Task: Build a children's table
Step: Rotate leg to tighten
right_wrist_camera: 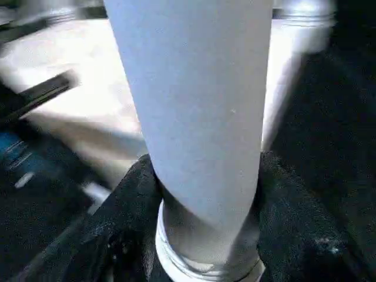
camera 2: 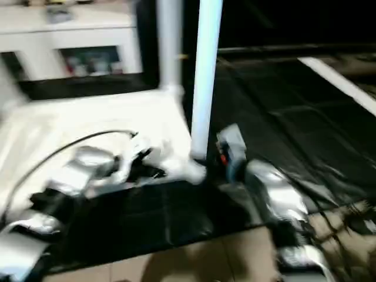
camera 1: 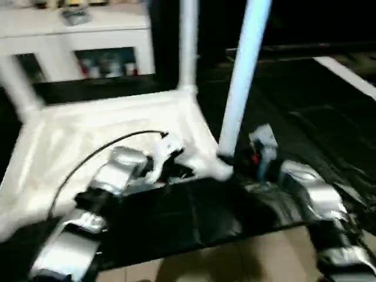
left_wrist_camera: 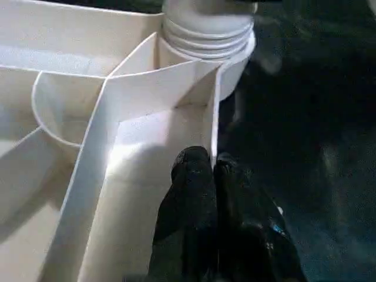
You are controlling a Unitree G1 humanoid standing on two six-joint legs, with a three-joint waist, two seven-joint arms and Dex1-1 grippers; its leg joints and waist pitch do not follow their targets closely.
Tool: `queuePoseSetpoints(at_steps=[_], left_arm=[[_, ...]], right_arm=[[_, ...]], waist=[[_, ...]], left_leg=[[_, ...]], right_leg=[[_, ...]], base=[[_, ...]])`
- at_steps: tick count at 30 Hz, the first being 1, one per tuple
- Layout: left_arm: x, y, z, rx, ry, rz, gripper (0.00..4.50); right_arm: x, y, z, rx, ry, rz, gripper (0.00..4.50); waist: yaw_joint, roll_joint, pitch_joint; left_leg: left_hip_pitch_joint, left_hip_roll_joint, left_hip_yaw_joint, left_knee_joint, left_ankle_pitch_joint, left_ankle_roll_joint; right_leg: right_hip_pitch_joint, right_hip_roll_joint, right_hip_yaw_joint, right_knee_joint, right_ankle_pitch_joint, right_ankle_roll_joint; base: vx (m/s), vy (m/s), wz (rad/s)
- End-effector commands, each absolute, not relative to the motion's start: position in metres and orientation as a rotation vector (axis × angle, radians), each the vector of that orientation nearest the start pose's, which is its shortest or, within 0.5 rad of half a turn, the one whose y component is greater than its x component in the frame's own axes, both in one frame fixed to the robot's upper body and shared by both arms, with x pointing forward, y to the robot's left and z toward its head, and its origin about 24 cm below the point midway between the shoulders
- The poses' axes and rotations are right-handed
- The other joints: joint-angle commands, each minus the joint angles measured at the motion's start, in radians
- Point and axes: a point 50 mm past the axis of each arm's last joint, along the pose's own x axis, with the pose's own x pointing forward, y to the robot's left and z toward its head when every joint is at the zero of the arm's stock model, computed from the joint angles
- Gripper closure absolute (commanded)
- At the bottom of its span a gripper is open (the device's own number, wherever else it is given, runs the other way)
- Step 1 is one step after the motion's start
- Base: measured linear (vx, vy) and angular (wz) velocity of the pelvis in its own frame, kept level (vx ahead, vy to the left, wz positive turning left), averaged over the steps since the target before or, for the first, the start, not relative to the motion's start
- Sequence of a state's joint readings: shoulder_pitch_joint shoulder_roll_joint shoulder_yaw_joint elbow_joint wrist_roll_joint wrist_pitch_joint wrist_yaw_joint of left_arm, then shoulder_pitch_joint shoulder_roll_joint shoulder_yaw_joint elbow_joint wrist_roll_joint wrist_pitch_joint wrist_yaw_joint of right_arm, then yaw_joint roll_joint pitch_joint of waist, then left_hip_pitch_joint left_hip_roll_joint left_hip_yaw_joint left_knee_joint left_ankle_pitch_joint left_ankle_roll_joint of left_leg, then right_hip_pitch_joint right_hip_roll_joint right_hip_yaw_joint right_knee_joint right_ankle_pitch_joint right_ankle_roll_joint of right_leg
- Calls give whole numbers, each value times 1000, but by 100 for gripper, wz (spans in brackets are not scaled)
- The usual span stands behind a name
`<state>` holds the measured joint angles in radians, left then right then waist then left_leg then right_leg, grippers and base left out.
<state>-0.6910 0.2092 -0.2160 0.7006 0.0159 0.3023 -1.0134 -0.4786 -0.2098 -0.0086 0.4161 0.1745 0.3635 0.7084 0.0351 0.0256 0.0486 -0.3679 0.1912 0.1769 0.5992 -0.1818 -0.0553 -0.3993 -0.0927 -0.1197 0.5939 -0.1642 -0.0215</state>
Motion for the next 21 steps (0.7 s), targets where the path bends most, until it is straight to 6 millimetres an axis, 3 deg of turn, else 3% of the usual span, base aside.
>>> queuePoseSetpoints(at_steps=[1, 5, 6, 7, 9, 10, 16, 21], left_arm=[[352, 63, 80, 139, 359, -1070, 450], [356, 54, 84, 131, 344, -1020, 450], [356, 54, 84, 139, 342, -1027, 450], [356, 53, 86, 151, 337, -1037, 450], [356, 54, 86, 156, 334, -1039, 450], [356, 55, 86, 158, 334, -1037, 450], [355, 65, 82, 192, 345, -1048, 450], [351, 81, 78, 232, 354, -1110, 450]], right_arm=[[328, -86, 50, 107, 358, 782, 251], [334, -76, 53, 102, 336, 731, 251], [334, -75, 54, 82, 321, 745, 251], [333, -73, 55, 60, 290, 771, 251], [332, -72, 56, 72, 274, 780, 198], [332, -72, 56, 84, 273, 776, 198], [328, -78, 56, 73, 246, 796, 139], [321, -98, 57, 72, 212, 848, 98]], waist=[[0, -18, -67], [4, -11, -72], [9, -17, -75], [10, -14, -77], [10, -12, -78], [10, -12, -76], [10, -12, -71], [12, -11, -72]], left_leg=[[0, 29, -17, -68, -230, 17], [2, 28, -14, -64, -176, 46], [0, 30, -12, -63, -147, 62], [-2, 32, -12, -62, -119, 77], [-1, 34, -12, -61, -99, 91], [-1, 35, -11, -61, -97, 100], [2, 35, -10, -64, -149, 86], [3, 38, -12, -66, -150, 91]], right_leg=[[53, -66, 52, -91, -377, -145], [55, -66, 54, -86, -315, -165], [58, -66, 55, -77, -264, -177], [58, -65, 56, -70, -209, -191], [59, -64, 57, -63, -151, -214], [60, -64, 57, -61, -132, -225], [61, -66, 58, -72, -220, -208], [61, -66, 58, -69, -196, -209]], base=[[0, 0, 0], [0, 0, 0], [0, 0, 0], [0, 0, 0], [0, 0, 0], [0, 0, 0], [0, 0, 0], [0, 0, 0]])
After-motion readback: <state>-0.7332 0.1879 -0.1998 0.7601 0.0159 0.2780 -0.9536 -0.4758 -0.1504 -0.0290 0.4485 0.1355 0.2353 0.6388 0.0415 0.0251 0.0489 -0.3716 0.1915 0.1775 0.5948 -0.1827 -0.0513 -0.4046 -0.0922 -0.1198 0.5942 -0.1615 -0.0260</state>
